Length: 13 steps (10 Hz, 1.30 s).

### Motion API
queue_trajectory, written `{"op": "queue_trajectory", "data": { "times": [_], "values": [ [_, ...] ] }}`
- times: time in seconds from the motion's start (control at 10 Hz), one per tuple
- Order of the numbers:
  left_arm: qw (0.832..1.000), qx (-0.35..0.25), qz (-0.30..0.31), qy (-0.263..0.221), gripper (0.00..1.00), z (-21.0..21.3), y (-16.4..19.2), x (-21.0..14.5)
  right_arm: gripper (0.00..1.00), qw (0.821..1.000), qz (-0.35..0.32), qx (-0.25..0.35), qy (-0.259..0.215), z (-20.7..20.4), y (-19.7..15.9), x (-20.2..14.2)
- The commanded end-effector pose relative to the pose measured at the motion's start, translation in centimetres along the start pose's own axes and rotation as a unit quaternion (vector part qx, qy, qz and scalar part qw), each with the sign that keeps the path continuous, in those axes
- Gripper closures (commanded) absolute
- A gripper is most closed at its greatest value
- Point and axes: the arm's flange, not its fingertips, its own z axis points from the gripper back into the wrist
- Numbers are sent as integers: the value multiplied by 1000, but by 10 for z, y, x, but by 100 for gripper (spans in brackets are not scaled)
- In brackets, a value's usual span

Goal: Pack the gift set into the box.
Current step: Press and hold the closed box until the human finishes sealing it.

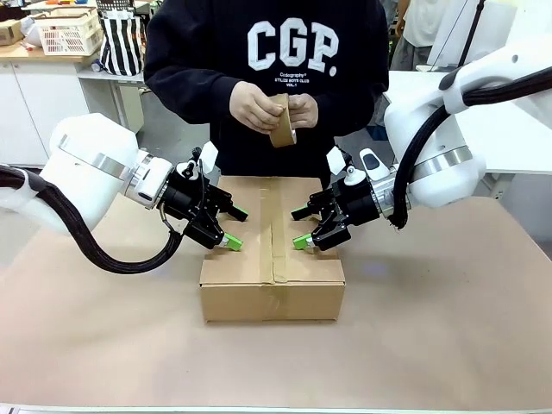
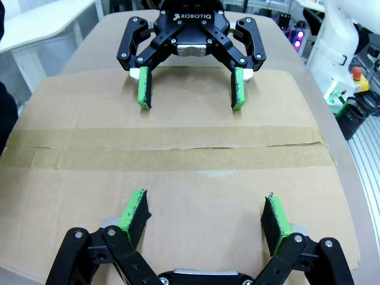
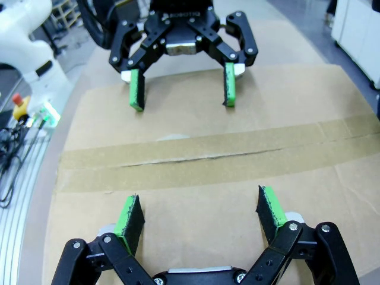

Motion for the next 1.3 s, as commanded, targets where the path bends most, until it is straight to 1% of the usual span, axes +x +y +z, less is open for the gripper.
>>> {"op": "queue_trajectory", "data": {
  "times": [0.0, 1.2],
  "values": [
    [1000, -2, 1, 0, 0, 0, -2, -3, 0, 1000, -7, -4, 0, -1, 1, -4],
    [1000, -2, 1, 0, 0, 0, -2, -3, 0, 1000, -7, -4, 0, -1, 1, -4]
  ]
}}
